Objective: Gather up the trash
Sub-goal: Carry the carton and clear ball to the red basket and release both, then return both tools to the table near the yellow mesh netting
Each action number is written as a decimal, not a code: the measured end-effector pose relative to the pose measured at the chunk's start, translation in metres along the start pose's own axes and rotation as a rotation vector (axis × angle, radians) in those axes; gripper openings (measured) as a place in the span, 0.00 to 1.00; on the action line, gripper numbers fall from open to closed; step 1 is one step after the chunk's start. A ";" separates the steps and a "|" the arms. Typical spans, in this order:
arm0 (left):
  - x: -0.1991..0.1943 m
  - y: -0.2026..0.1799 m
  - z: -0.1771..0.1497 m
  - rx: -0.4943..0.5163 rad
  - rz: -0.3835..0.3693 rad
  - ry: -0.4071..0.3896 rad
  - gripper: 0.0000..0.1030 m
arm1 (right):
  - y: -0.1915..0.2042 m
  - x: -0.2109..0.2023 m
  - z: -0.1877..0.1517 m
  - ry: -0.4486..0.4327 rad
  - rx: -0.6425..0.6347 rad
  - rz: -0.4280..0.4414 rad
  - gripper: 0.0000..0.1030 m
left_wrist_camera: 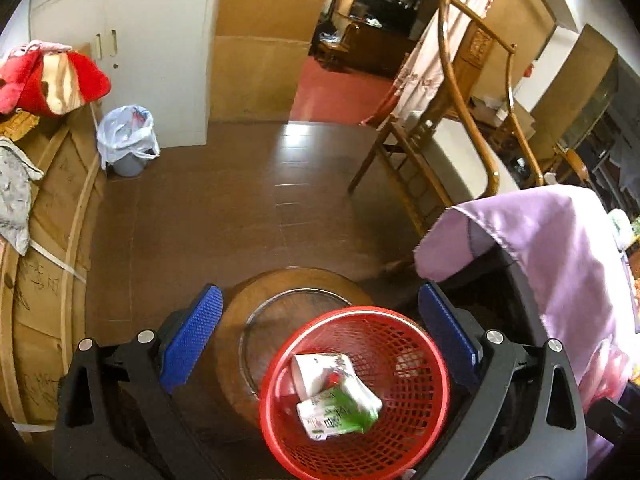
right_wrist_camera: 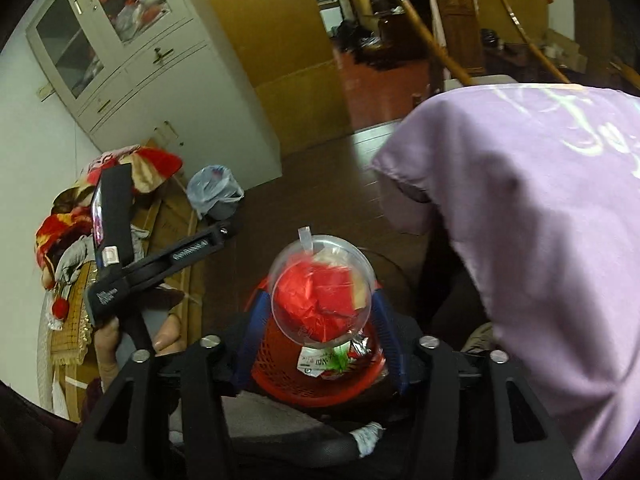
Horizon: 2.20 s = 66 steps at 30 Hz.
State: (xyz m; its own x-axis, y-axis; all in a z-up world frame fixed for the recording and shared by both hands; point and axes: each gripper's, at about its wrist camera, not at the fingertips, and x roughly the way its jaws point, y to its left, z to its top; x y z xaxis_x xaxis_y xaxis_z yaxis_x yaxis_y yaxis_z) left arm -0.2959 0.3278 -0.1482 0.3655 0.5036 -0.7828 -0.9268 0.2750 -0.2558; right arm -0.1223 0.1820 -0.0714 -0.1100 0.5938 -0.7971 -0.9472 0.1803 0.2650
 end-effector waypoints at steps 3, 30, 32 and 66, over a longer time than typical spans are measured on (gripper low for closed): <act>0.003 0.001 -0.001 0.015 0.019 -0.006 0.92 | 0.001 0.001 0.004 -0.008 0.001 -0.002 0.58; -0.082 -0.094 -0.036 0.274 -0.183 -0.105 0.93 | -0.056 -0.153 -0.088 -0.389 0.186 -0.203 0.65; -0.089 -0.114 -0.045 0.326 -0.209 -0.099 0.93 | -0.070 -0.171 -0.104 -0.429 0.220 -0.243 0.66; -0.077 -0.539 -0.194 1.044 -0.638 0.159 0.93 | -0.333 -0.323 -0.256 -0.653 0.877 -0.746 0.74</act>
State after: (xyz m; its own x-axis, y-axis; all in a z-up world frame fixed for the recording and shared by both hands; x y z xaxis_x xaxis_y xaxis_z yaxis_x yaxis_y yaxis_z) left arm 0.1588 -0.0182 -0.0602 0.6448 -0.0463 -0.7630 -0.0460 0.9940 -0.0992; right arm 0.1516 -0.2707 -0.0413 0.7475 0.3528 -0.5629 -0.1820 0.9236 0.3373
